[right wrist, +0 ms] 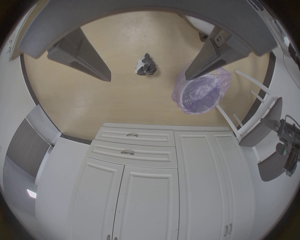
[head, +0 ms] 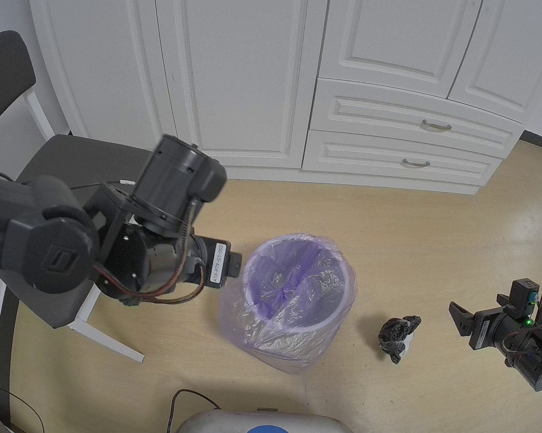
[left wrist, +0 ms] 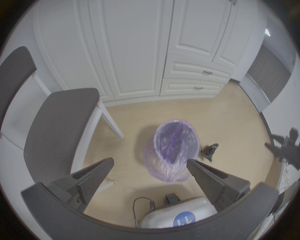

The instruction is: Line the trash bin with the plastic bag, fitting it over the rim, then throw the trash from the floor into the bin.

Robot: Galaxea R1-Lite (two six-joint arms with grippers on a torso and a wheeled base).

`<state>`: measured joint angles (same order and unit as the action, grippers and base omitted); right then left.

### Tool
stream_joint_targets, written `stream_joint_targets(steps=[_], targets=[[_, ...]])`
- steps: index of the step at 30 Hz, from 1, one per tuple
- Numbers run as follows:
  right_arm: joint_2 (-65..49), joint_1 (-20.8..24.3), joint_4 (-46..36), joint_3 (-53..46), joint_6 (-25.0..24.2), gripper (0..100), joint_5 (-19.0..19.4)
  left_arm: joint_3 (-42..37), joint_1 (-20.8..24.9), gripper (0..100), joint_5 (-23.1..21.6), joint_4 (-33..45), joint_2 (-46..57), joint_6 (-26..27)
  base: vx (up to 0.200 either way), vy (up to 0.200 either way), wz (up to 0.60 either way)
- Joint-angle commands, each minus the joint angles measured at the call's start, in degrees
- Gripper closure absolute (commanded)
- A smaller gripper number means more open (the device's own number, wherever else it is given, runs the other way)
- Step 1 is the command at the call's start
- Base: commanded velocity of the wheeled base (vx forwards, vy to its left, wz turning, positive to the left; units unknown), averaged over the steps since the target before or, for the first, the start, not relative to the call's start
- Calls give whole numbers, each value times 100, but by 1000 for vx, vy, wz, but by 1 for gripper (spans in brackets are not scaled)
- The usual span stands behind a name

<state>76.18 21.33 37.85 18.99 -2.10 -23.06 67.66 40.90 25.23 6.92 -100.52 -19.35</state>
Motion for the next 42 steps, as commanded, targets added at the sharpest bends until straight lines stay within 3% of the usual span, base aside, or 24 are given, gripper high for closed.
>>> stream_joint_targets(steps=[1, 8, 12, 20, 29, 42], targets=[[20, 2, 73, -80, 16, 0, 48, -165, -82, 0, 52, -253, 551, -8, 0, 0, 0], [-59, 2, 29, -45, 8, 0, 65, -209, -100, 0, 553, -578, 648, 212, 0, 0, 0], [-51, 2, 20, -27, 8, 0, 65, -200, -56, 0, 562, -596, 666, 256, 0, 0, 0], [-165, -6, 12, -1, 16, 0, 48, -271, -144, 0, 597, -1167, 736, 898, 0, 0, 0], [-226, -6, 12, -10, 16, 0, 48, -561, -205, 0, 605, -1193, 903, 889, 0, 0, 0], [-297, 2, 3, 52, 16, 0, 83, -1633, -741, 0, 579, -1668, 1685, 906, 0, 0, 0]])
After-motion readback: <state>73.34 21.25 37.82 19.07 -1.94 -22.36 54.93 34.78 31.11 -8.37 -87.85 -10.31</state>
